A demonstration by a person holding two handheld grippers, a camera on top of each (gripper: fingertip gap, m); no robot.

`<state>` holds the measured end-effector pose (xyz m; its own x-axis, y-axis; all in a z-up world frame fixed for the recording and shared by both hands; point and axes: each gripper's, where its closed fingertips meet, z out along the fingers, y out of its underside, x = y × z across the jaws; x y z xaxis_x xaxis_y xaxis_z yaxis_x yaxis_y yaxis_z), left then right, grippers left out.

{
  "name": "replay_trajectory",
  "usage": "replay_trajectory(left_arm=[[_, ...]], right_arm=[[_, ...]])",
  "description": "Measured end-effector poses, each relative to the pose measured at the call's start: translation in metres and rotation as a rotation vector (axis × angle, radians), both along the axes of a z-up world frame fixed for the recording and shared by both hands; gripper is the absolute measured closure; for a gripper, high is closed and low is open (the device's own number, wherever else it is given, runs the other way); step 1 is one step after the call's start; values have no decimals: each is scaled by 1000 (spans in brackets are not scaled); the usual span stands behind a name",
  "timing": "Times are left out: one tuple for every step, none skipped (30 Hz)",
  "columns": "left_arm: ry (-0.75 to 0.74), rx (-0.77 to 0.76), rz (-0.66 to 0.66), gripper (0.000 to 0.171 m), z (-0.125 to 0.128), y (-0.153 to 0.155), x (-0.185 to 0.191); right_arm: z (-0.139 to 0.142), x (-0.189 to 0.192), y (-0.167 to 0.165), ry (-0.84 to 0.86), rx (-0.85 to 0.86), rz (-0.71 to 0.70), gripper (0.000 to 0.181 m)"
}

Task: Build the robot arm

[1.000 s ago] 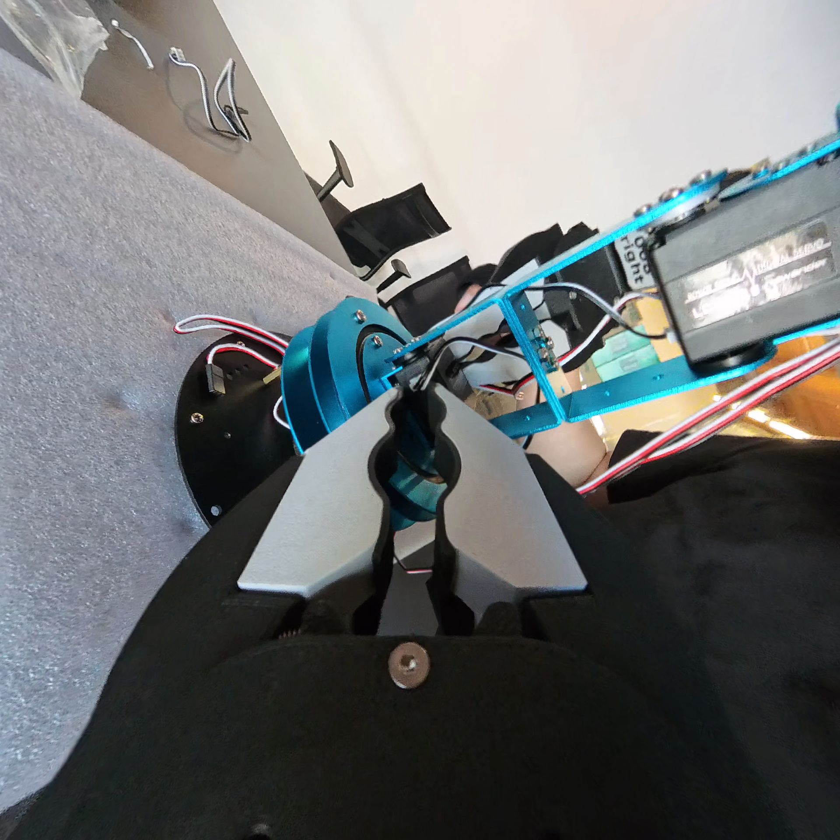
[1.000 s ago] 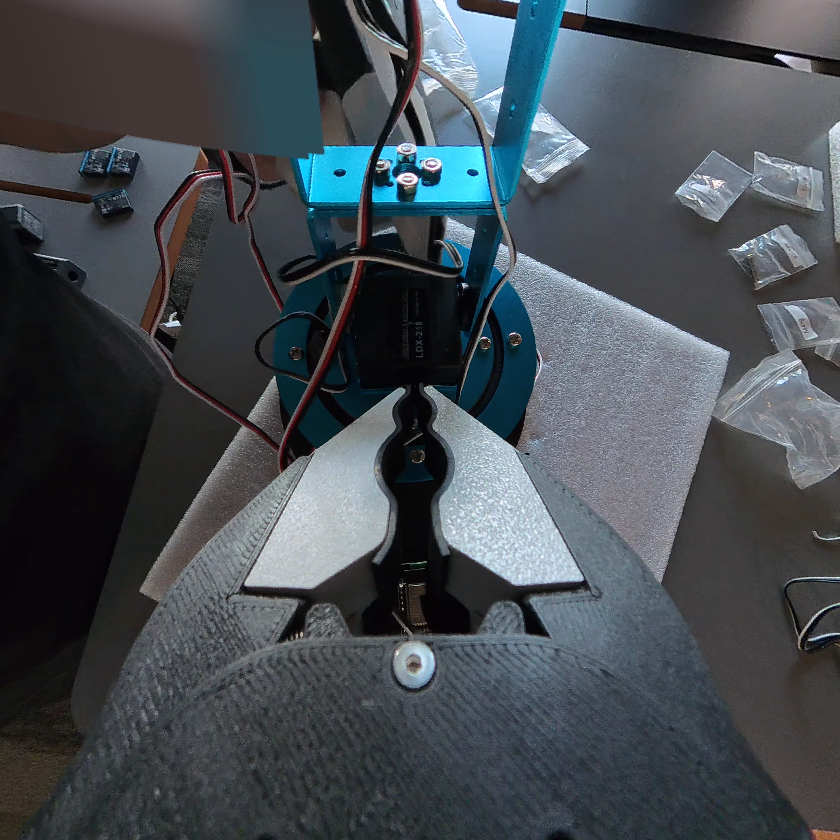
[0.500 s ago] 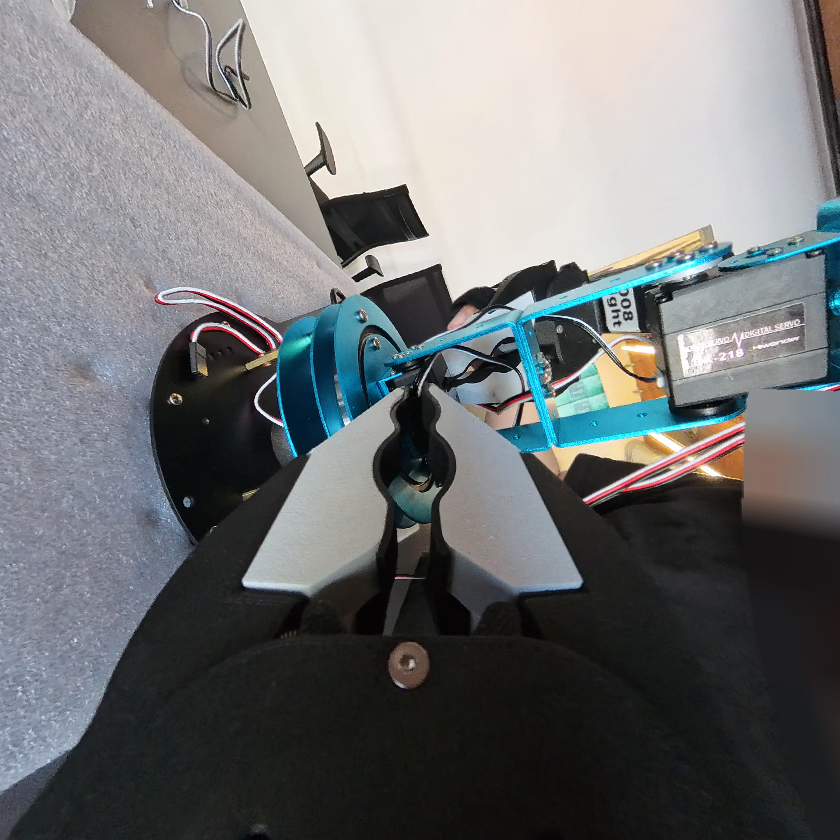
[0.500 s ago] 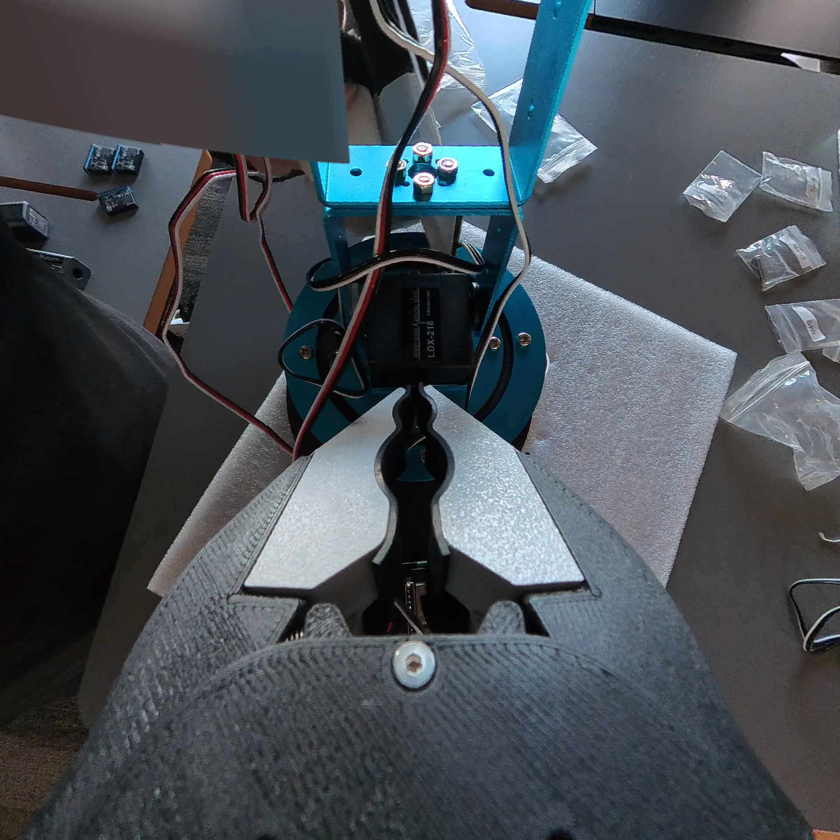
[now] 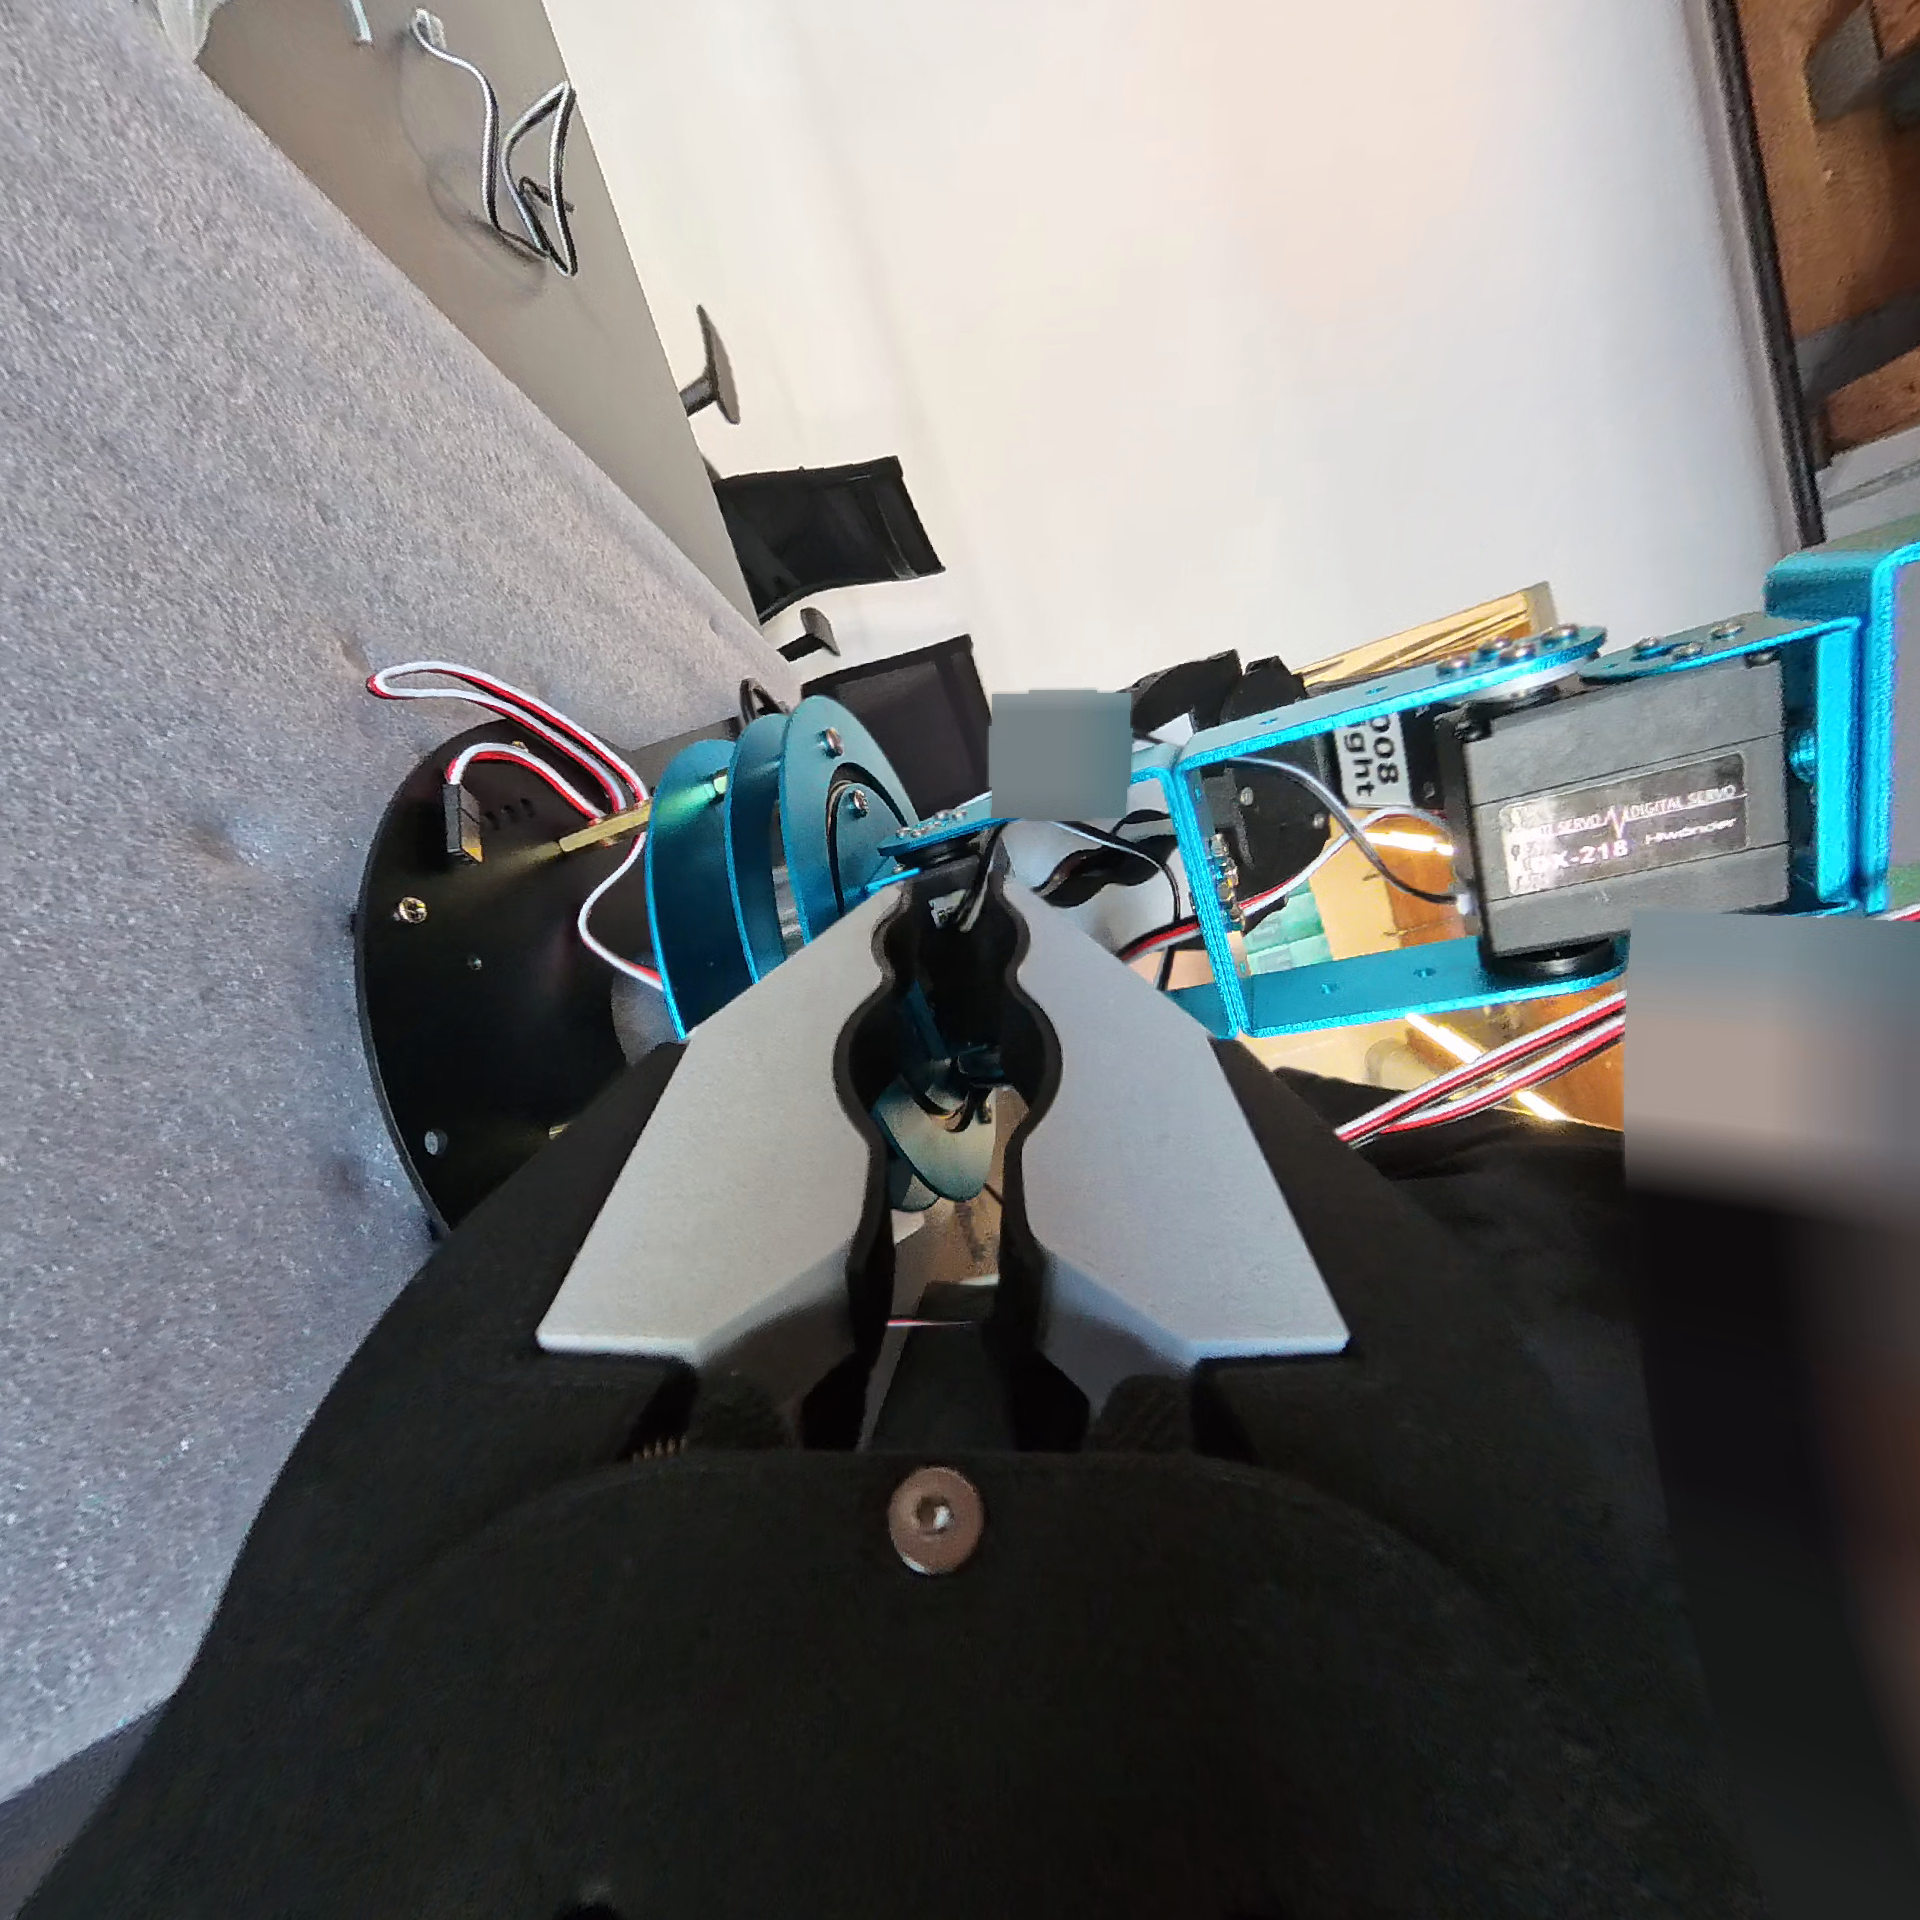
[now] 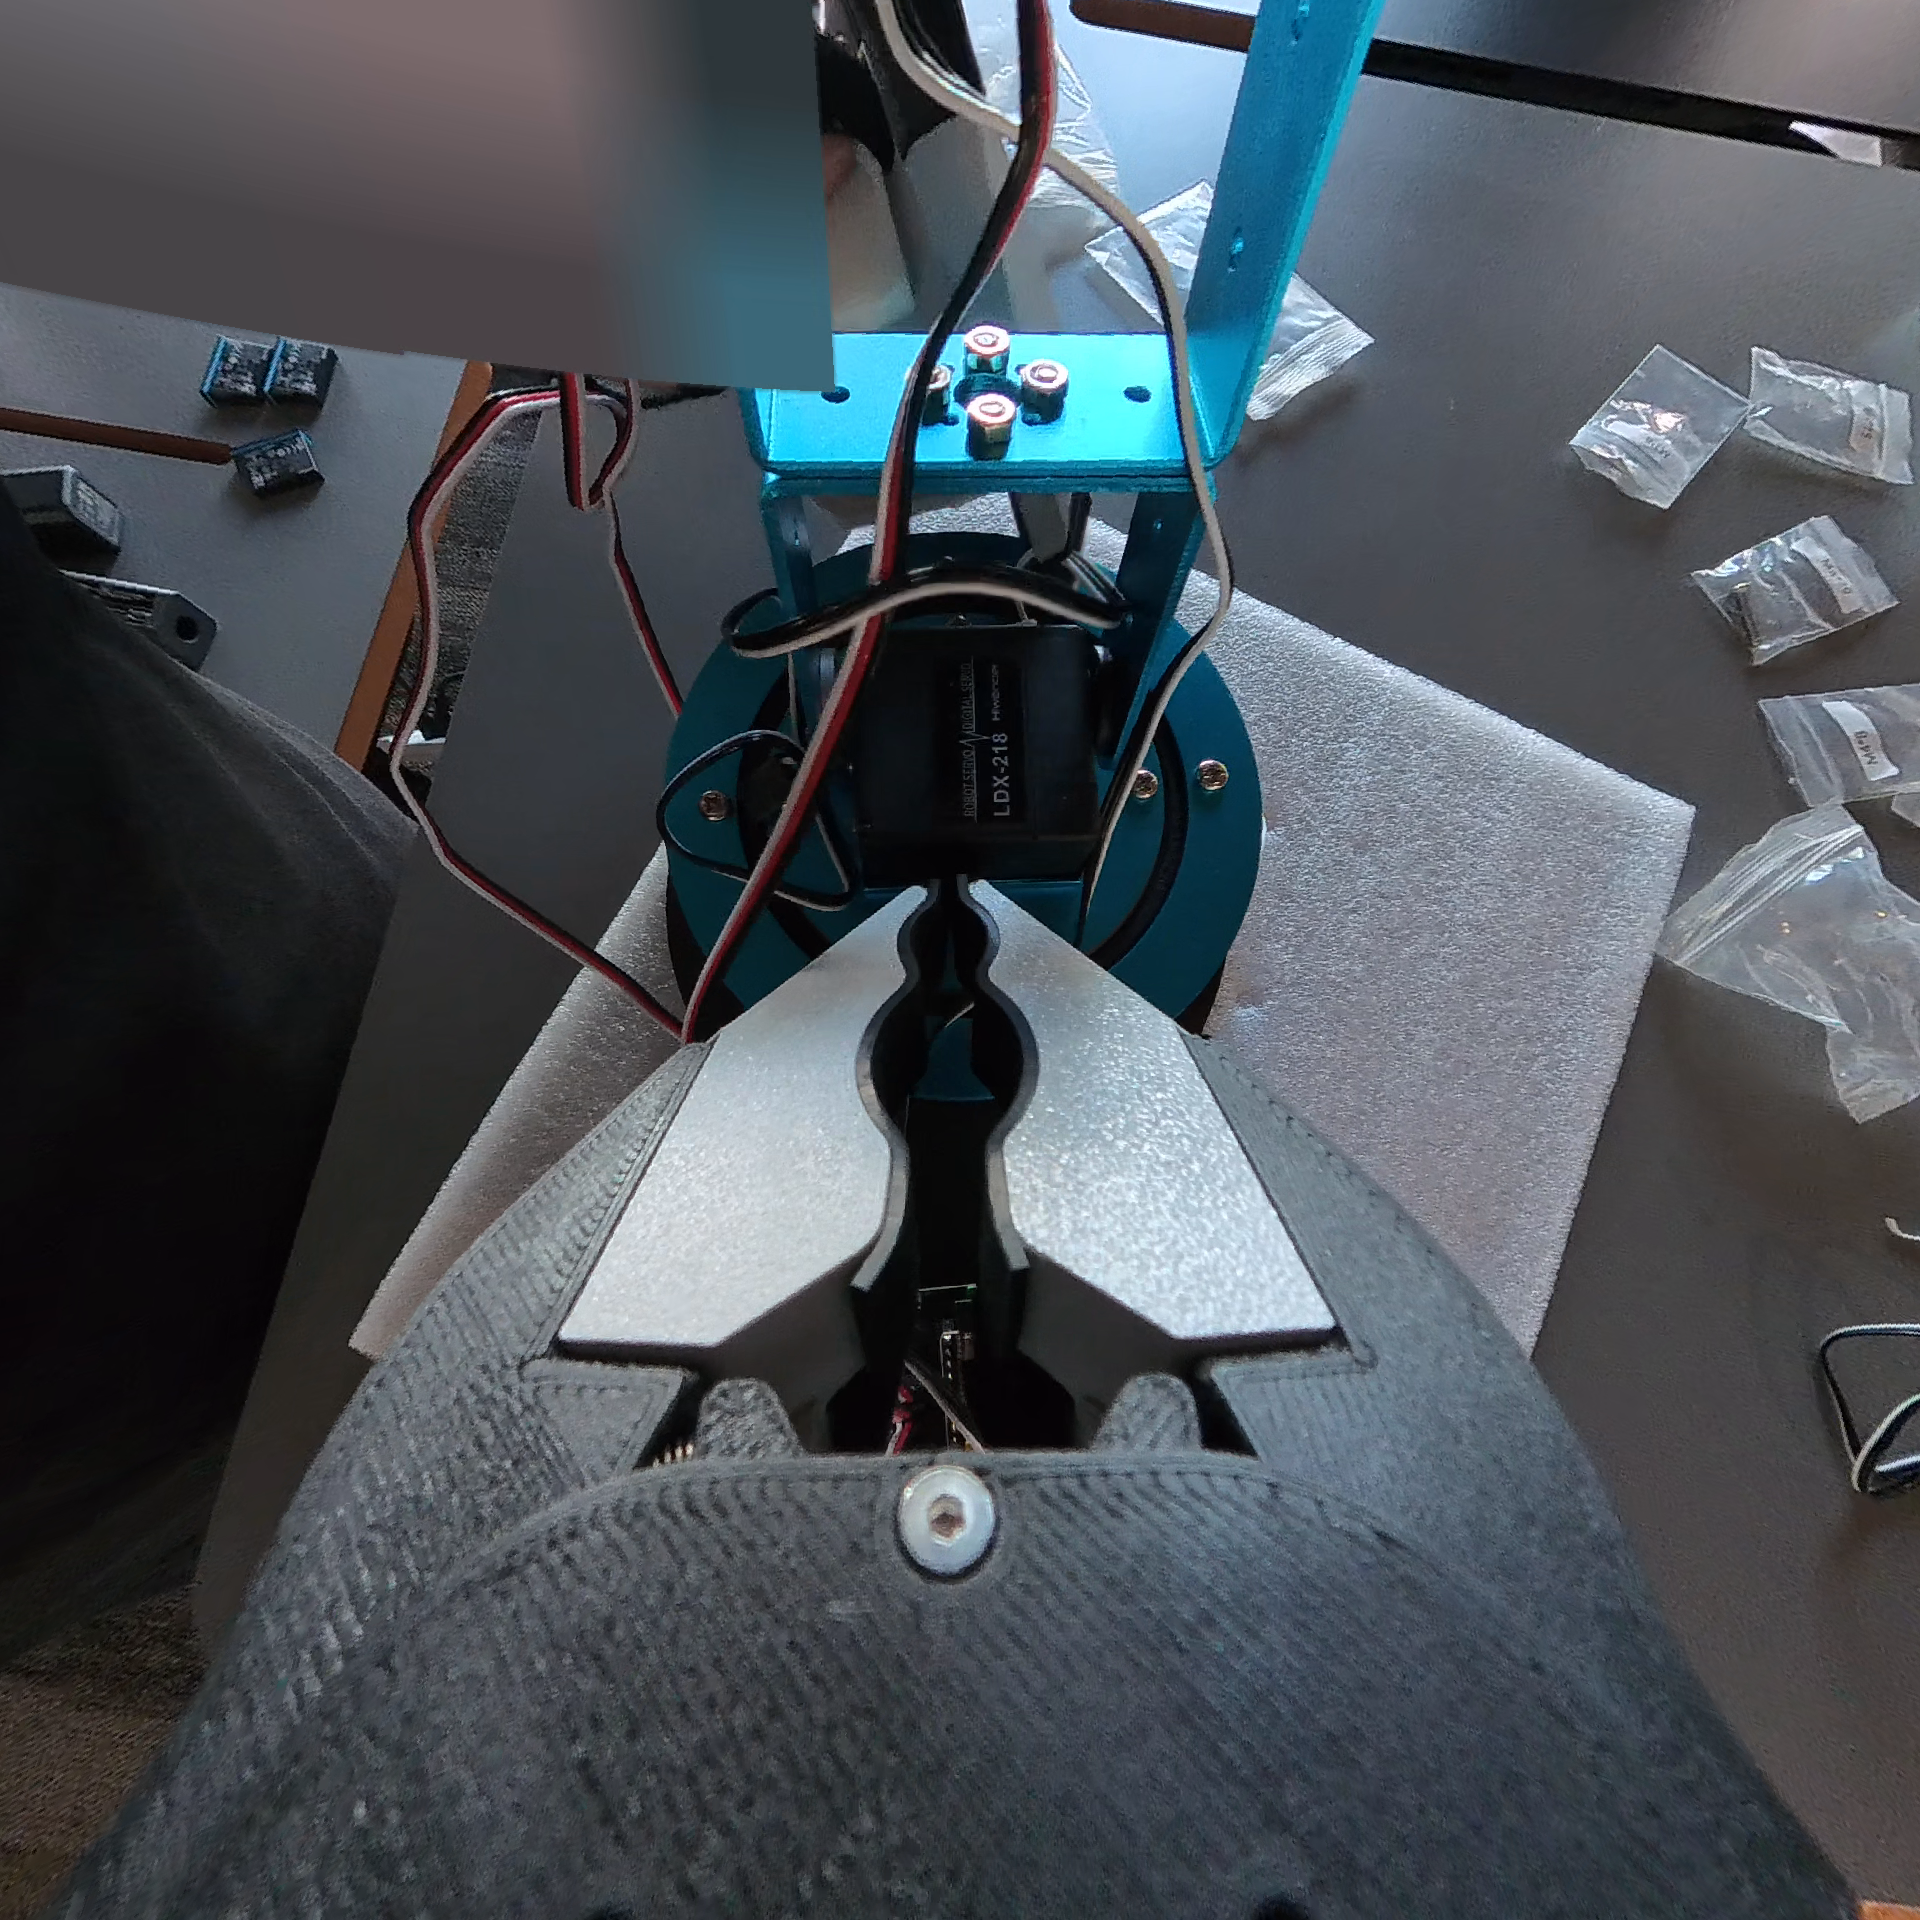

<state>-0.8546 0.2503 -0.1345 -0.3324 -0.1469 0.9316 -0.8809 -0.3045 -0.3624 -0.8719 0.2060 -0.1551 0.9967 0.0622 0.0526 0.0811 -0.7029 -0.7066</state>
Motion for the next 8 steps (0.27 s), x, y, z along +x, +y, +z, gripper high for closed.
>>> replay_trajectory(left_arm=[[-2,10,-8,161,0,0,-1],[-4,17,-15,160,0,-1,-3],[-7,22,-19,159,0,-1,-4],[-9,25,-24,159,1,-2,-6],[-8,23,-31,160,1,-3,-7],[-6,21,-33,160,1,-4,-7],[-5,21,-31,160,1,-5,-6],[-4,25,-29,162,0,-5,-5]], right_arm=[[0,0,0,1,0,0,181],[0,0,0,1,-1,1,181],[0,0,0,1,-3,1,181],[0,0,0,-1,-5,2,181],[0,0,0,-3,-6,3,181],[0,0,0,-3,-6,2,181],[0,0,0,-2,-6,2,181],[0,0,0,-1,-6,2,181]])
